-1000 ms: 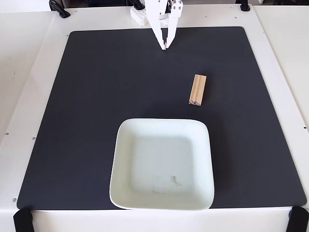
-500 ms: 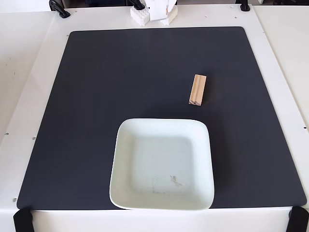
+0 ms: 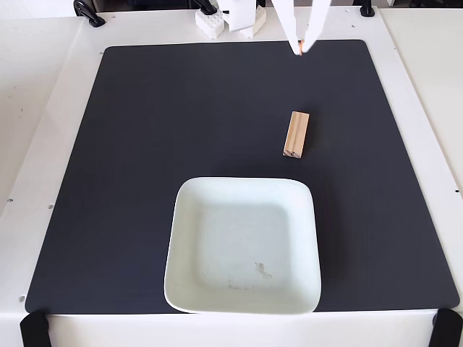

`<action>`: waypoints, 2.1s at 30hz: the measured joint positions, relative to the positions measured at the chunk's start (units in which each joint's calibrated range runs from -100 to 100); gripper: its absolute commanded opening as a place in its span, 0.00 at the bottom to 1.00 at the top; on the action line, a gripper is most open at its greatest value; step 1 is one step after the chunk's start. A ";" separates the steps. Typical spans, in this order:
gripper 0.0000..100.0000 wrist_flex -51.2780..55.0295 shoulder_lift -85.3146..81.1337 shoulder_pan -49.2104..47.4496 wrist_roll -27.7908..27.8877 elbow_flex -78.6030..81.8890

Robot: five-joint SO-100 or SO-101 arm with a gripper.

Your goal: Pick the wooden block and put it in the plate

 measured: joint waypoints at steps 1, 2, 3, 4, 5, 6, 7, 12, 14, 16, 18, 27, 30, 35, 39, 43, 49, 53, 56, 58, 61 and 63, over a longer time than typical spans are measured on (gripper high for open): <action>0.01 -1.96 2.55 0.00 0.00 -0.70; 0.01 -3.74 5.02 0.29 0.00 -1.58; 0.01 -5.02 7.40 0.19 0.00 -2.55; 0.02 -5.70 9.53 0.00 0.00 -3.51; 0.03 -6.12 11.48 -0.10 0.00 -4.57; 0.06 -6.46 13.36 -0.19 0.00 -5.80; 0.08 -6.63 15.14 -0.19 0.00 -6.85; 0.21 -6.63 21.86 0.97 0.00 -9.57; 0.23 -6.63 23.05 2.12 0.00 -10.01; 0.24 -6.63 23.14 2.90 0.00 -10.01; 0.24 -6.63 23.14 3.28 0.00 -10.01; 0.24 -6.63 23.99 7.34 0.00 -10.01; 0.24 -6.63 24.16 7.63 0.00 -10.01; 0.24 -6.63 27.99 8.59 0.00 -10.10; 0.24 -6.63 30.03 7.92 0.00 -10.19; 0.24 -6.63 30.63 7.92 0.00 -10.45; 0.24 -7.14 30.80 8.02 0.00 -10.54; 0.24 -10.46 30.88 7.34 -0.16 -10.54; 0.24 -11.56 30.88 6.76 -0.05 -10.54; 0.24 -11.65 30.88 6.76 -0.05 -10.54; 0.24 -11.73 30.88 6.76 0.00 -10.36; 0.24 -11.90 30.88 6.76 0.21 -9.75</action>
